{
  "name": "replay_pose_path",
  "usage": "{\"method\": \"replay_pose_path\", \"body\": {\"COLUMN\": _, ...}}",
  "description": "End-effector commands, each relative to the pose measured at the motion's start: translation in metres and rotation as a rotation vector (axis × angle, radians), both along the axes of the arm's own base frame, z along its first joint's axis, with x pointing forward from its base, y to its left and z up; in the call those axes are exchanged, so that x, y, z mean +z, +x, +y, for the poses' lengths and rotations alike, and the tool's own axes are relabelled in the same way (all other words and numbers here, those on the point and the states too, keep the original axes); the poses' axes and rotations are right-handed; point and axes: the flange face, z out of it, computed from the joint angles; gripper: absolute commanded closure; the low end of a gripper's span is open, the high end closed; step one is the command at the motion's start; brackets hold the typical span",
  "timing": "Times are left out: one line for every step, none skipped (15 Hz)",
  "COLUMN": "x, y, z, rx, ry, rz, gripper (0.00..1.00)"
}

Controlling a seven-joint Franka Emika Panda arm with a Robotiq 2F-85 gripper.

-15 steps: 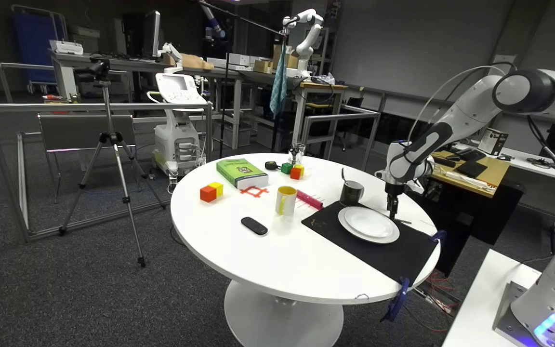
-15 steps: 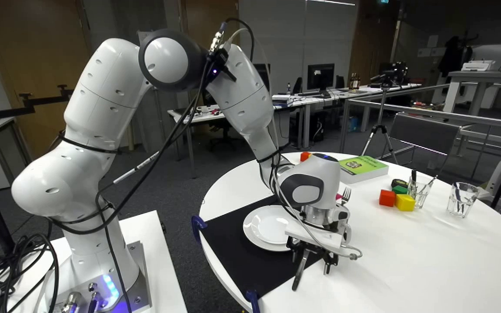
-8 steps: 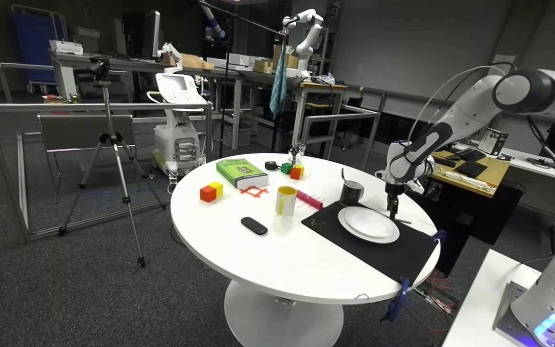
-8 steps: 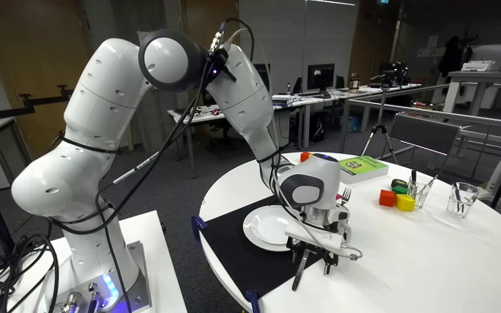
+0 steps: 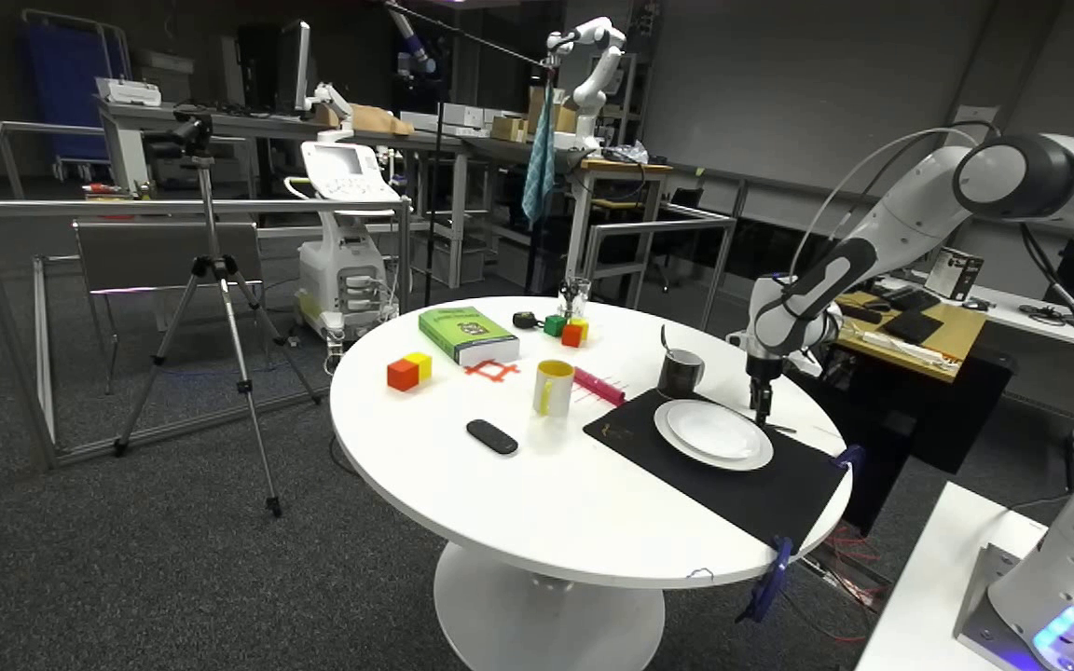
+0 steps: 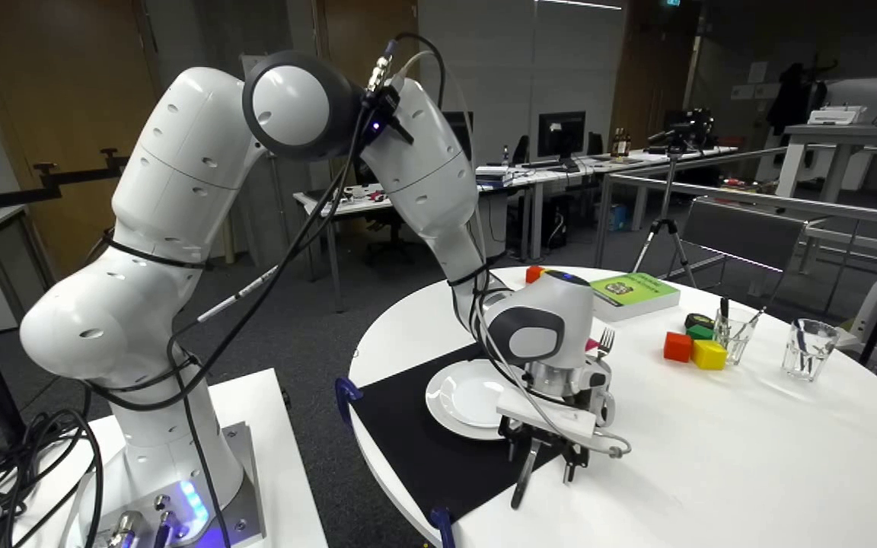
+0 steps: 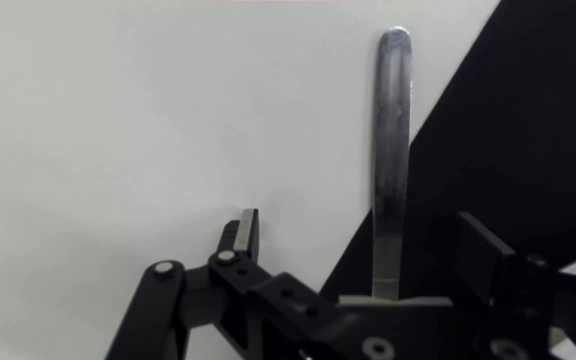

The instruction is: Pick up the silver knife and put it in the black and white mug

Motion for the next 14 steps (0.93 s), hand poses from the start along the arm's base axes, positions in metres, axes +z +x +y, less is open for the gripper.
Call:
{"method": "replay_pose_path", "body": {"x": 0.0085, "y": -0.0083, "z": 0.0003, "rx": 0.021, "ry": 0.003, "rz": -0.028, "gripper": 0.05}}
{"method": "replay_pose_path", "body": {"x": 0.0082, "y": -0.0085, "z": 0.0005, "rx": 0.022, "ry": 0.002, "rz": -0.027, "gripper": 0.26}}
{"method": "replay_pose_path", "body": {"x": 0.0079, "y": -0.0087, "z": 0.0009, "rx": 0.024, "ry": 0.004, "rz": -0.025, "gripper": 0.29}}
{"method": "replay_pose_path", "body": {"x": 0.0075, "y": -0.0088, "z": 0.0010, "rx": 0.025, "ry": 0.003, "rz": -0.023, "gripper": 0.31}}
{"method": "replay_pose_path", "body": {"x": 0.0087, "y": -0.0082, "z": 0.0009, "rx": 0.026, "ry": 0.002, "rz": -0.024, "gripper": 0.37}}
{"method": "replay_pose_path", "body": {"x": 0.0104, "y": -0.0074, "z": 0.0008, "rx": 0.027, "ry": 0.001, "rz": -0.026, "gripper": 0.47}}
{"method": "replay_pose_path", "body": {"x": 0.0109, "y": -0.0072, "z": 0.0009, "rx": 0.028, "ry": 0.000, "rz": -0.027, "gripper": 0.55}}
{"method": "replay_pose_path", "body": {"x": 0.0117, "y": -0.0072, "z": 0.0014, "rx": 0.030, "ry": 0.001, "rz": -0.026, "gripper": 0.61}}
{"method": "replay_pose_path", "body": {"x": 0.0127, "y": -0.0070, "z": 0.0014, "rx": 0.031, "ry": 0.001, "rz": -0.027, "gripper": 0.70}}
{"method": "replay_pose_path", "body": {"x": 0.0133, "y": -0.0070, "z": 0.0015, "rx": 0.033, "ry": 0.002, "rz": -0.028, "gripper": 0.77}}
{"method": "replay_pose_path", "body": {"x": 0.0142, "y": -0.0069, "z": 0.0014, "rx": 0.034, "ry": 0.002, "rz": -0.028, "gripper": 0.84}}
{"method": "replay_pose_path", "body": {"x": 0.0147, "y": -0.0069, "z": 0.0016, "rx": 0.036, "ry": 0.001, "rz": -0.029, "gripper": 0.92}}
{"method": "replay_pose_path", "body": {"x": 0.0156, "y": -0.0067, "z": 0.0020, "rx": 0.038, "ry": 0.003, "rz": -0.030, "gripper": 0.99}}
{"method": "replay_pose_path", "body": {"x": 0.0156, "y": -0.0070, "z": 0.0025, "rx": 0.039, "ry": 0.003, "rz": -0.029, "gripper": 1.00}}
